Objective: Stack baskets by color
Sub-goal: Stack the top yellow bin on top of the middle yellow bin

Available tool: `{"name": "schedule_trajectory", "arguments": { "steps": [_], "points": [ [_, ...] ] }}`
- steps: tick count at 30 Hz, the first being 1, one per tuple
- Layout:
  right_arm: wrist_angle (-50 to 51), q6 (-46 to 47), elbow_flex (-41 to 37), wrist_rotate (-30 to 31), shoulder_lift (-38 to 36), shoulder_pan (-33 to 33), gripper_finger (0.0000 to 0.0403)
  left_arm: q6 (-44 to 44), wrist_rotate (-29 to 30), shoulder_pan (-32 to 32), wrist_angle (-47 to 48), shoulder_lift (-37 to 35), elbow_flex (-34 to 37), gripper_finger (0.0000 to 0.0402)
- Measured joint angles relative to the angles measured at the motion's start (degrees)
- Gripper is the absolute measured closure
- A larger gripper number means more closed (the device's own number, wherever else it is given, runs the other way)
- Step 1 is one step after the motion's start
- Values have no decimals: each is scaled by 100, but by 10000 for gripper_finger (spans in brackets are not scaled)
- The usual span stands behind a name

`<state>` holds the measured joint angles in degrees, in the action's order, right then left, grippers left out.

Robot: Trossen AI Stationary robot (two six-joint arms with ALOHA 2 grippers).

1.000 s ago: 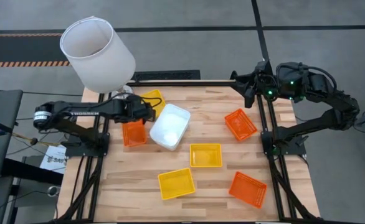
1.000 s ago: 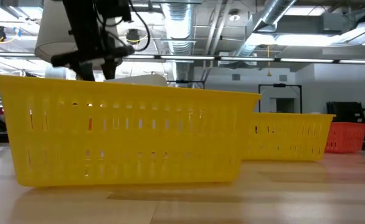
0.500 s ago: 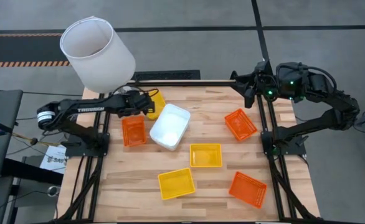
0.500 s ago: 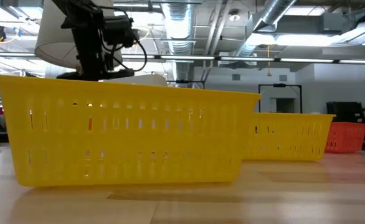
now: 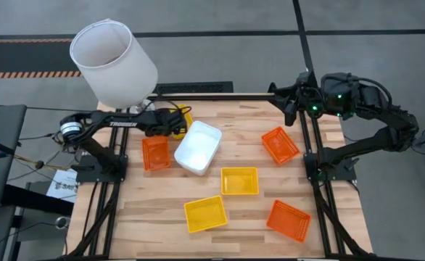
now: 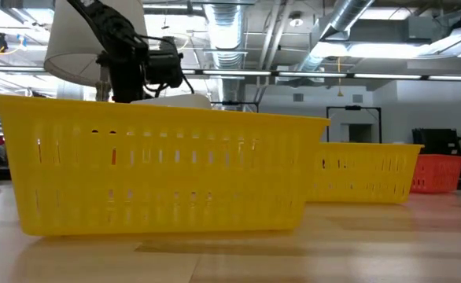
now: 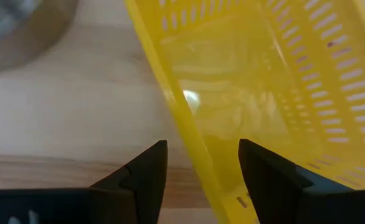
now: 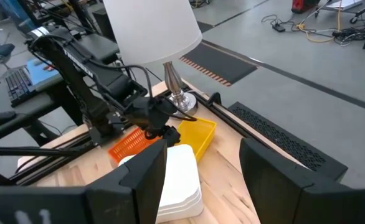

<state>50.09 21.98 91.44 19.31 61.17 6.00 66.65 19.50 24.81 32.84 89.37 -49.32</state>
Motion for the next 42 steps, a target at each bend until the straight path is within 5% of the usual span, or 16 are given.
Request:
{"name": "schedule_trajectory", "arguments": {
  "steps": [13,27,42],
  "points": [
    [179,2,0,-153,0,-2,177,-52,-228,169,-622,23,-2,392],
    [237,-2,0,-153,0,0,177,-502,-97,97,-1486,23,-306,401],
    [371,-250,0,-142,-7,4,177,-2776,43,-391,-890,21,-3146,401]
  ]
}}
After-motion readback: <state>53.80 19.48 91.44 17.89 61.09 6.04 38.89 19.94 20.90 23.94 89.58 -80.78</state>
